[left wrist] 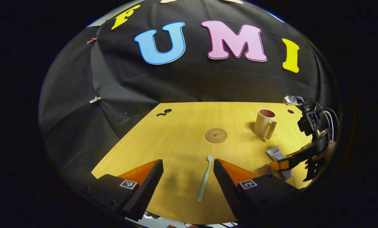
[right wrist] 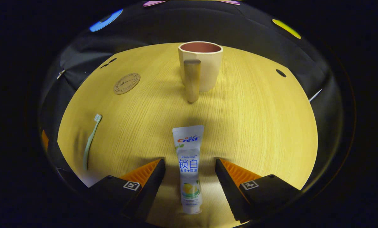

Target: Put the toothbrush and toothpaste on the desktop into the cup, then pick up the cup and place it on the coaster on the desktop.

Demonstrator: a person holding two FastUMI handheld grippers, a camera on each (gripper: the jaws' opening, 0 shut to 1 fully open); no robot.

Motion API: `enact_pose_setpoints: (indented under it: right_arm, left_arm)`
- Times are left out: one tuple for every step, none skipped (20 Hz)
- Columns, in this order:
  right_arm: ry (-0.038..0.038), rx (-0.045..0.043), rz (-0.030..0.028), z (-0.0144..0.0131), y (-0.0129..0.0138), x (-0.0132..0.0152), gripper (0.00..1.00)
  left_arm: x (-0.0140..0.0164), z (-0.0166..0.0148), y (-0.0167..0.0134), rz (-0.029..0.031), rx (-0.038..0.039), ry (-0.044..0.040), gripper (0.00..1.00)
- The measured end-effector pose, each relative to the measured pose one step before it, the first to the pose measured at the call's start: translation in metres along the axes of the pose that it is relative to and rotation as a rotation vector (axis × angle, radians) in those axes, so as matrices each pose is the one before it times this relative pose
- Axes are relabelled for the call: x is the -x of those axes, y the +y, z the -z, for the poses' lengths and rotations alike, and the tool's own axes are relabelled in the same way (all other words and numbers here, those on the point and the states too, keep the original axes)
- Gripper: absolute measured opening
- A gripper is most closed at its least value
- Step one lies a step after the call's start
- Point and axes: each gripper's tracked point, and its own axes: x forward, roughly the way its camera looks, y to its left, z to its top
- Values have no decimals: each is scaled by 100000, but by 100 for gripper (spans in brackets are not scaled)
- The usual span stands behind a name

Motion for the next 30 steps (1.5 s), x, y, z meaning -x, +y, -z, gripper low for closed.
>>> enact_pose_setpoints:
  right_arm:
    - [795,261,-470,117,166,-464,98]
    - [-13,1717,293,-31,34,179,96]
    - [752,1715,317,302,71,-148,95]
    - [-319,766,522,40,63,69,93]
    - [1087,-40,84,167,112,9,90]
    - [175,-791,408,72,82,74,80]
    - [908,-434,29,-9,77,-36,75]
    - [100,-81,106,-133,0,32,72]
    - [629,-624,298,56,-63,-37,61]
    - [439,-911,524,87,-131,135,51]
    - [1045,-1556,246,-56,-95,-271,51]
    - [1535,-423,-69,122,19,67,39]
    - [1244,-40,355,-55,11,-59,38]
    - [306,213,361,-38,28,-166,39]
    - [-743,-162,511,-24,-33,177,39]
    - [-1250,132,192,-113,10,374,38]
    - [-1289,158,-141,83,175,-527,33]
    - [-116,364,44,52,-21,17,30]
    - [-980,-65,-311,-130,19,21,29]
    - [129,108,-173,78,36,-78,26]
    - [-727,418,-407,-142,55,196,25]
    - [-54,703,-565,87,11,72,25]
    - [-381,138,-662,-31,38,64,25]
    - [42,-324,-368,72,19,166,25]
    - [-397,-683,-279,-52,-96,283,25]
    - [-1560,-947,-290,-255,-77,429,25]
    - [-1766,-626,-455,-254,-83,494,24]
    - [-1504,-338,-517,-249,-113,650,25]
    - [-1000,-183,-479,-36,-109,451,25]
    - [-870,-101,-102,-15,-163,462,25]
  left_arm:
    - [-42,-120,-17,47,82,-49,100]
    - [21,6,-26,250,197,-119,100]
    - [53,-82,-9,264,152,-64,100]
    - [17,55,44,365,208,92,100]
    - [69,21,13,432,386,138,100]
    - [114,117,95,329,501,96,100]
    - [126,55,110,158,500,270,100]
    - [191,280,134,64,695,861,100]
    - [239,115,159,92,1096,294,100]
    - [108,103,113,258,1050,133,100]
    - [102,72,140,241,556,156,100]
    - [179,198,189,94,-33,48,100]
    - [-4,101,235,180,-523,-36,100]
    - [15,183,192,512,-683,274,100]
    - [-61,183,239,647,-567,611,100]
    - [-157,365,212,669,-230,762,100]
    - [-189,362,199,970,170,1620,100]
    - [-197,429,86,1287,695,1364,100]
    - [-229,161,58,1503,1005,1172,100]
    - [-242,329,101,1610,922,1147,100]
    - [-362,158,-27,1628,713,1208,100]
    - [-460,407,-132,2259,230,1726,100]
    - [-617,344,-226,2365,-398,1940,100]
    - [-787,302,-256,2390,-1051,2441,99]
    - [-908,375,-323,2325,-1528,2895,99]
    - [-896,293,-61,1704,-1673,2453,99]
    - [-990,228,-205,1875,-1572,2149,98]
    - [-1189,409,-434,1631,-903,2828,96]
    - [-1107,377,-387,2006,-105,3023,95]
    - [-927,428,-321,1447,381,3322,93]
